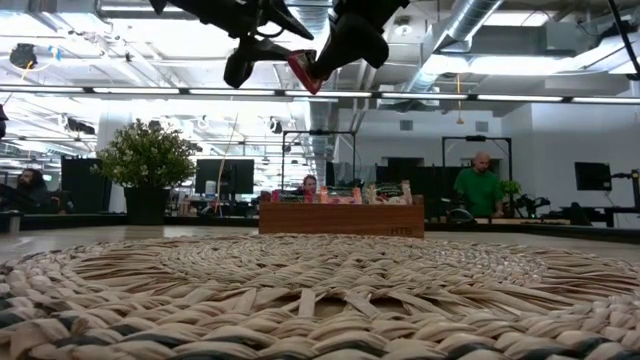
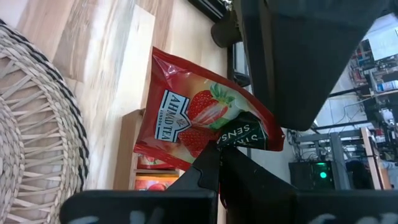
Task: Pick & Place Tea
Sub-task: Put the red tea bag into the wooden organizer
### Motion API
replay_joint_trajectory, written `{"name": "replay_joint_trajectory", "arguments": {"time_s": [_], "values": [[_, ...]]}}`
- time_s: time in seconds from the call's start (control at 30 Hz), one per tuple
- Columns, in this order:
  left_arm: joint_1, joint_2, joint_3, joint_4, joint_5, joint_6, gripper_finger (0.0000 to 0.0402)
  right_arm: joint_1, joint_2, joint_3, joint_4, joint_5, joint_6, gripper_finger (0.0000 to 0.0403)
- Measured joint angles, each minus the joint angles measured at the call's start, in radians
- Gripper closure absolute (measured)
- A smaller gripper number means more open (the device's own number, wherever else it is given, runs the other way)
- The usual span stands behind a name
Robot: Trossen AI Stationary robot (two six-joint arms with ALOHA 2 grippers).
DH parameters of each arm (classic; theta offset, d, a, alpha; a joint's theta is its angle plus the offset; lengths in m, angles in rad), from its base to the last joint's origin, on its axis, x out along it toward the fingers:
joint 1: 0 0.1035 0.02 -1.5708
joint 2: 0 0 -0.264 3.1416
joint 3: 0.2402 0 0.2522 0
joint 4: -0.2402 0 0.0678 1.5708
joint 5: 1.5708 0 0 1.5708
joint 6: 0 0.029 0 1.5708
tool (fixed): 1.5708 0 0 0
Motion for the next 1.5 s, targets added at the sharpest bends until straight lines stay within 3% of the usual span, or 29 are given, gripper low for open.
{"name": "replay_joint_trajectory", "arguments": {"time_s": [0.37, 0.67, 1.1, 1.2, 1.37, 1.5], "values": [[-0.004, 0.004, 0.028, -0.103, -0.005, 0.064, 0.0260, -0.029, 0.000, 0.000, 0.000, -0.030, 0.001, 0.0403], [-0.004, 0.011, 0.029, -0.112, -0.076, 0.115, 0.0270, -0.028, 0.000, 0.000, 0.001, -0.046, 0.001, 0.0403], [-0.005, 0.070, 0.030, -0.100, -0.055, 0.111, 0.0285, -0.029, 0.000, -0.002, 0.006, -0.046, 0.001, 0.0403], [-0.005, 0.070, 0.030, -0.097, -0.059, 0.112, 0.0307, -0.029, 0.000, -0.002, 0.006, -0.046, 0.001, 0.0403], [-0.005, 0.070, 0.030, -0.097, -0.064, 0.118, 0.0388, -0.028, 0.000, -0.002, 0.006, -0.045, 0.001, 0.0403], [-0.005, 0.070, 0.030, -0.098, -0.082, 0.139, 0.0399, -0.028, 0.000, -0.002, 0.007, -0.045, 0.001, 0.0402]]}}
